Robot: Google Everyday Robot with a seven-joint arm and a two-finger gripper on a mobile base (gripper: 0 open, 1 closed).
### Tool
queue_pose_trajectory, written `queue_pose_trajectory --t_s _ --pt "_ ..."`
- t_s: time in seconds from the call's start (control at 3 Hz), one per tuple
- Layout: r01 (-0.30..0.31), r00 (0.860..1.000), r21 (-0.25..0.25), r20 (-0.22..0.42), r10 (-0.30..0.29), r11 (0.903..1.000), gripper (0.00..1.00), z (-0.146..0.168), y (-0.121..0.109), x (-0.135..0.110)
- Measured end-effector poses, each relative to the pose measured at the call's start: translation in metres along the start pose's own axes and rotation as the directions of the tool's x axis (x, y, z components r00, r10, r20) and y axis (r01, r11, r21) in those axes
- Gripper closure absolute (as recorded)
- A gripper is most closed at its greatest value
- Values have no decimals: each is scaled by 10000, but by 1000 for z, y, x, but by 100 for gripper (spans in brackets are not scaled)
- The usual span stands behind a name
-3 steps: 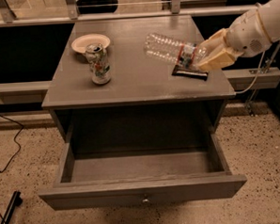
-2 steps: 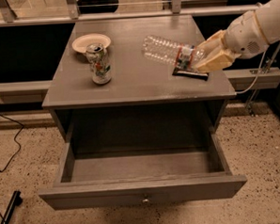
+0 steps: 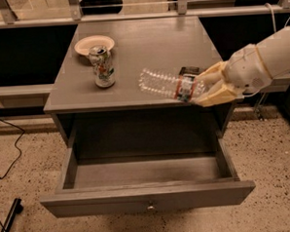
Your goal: Place water bottle into top drawer
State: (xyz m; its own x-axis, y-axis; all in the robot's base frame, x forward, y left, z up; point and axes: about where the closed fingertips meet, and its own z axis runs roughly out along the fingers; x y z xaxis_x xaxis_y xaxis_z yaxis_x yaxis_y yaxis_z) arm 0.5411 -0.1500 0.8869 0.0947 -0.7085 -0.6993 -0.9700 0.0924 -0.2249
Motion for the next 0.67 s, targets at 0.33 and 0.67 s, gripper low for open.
queue_pose_trajectory --t_s 0.33,0.67 --pt "286 9995 -959 -66 -293 9950 100 29 57 11" --pt "471 9979 -1796 -358 -544 9826 100 55 98 26"
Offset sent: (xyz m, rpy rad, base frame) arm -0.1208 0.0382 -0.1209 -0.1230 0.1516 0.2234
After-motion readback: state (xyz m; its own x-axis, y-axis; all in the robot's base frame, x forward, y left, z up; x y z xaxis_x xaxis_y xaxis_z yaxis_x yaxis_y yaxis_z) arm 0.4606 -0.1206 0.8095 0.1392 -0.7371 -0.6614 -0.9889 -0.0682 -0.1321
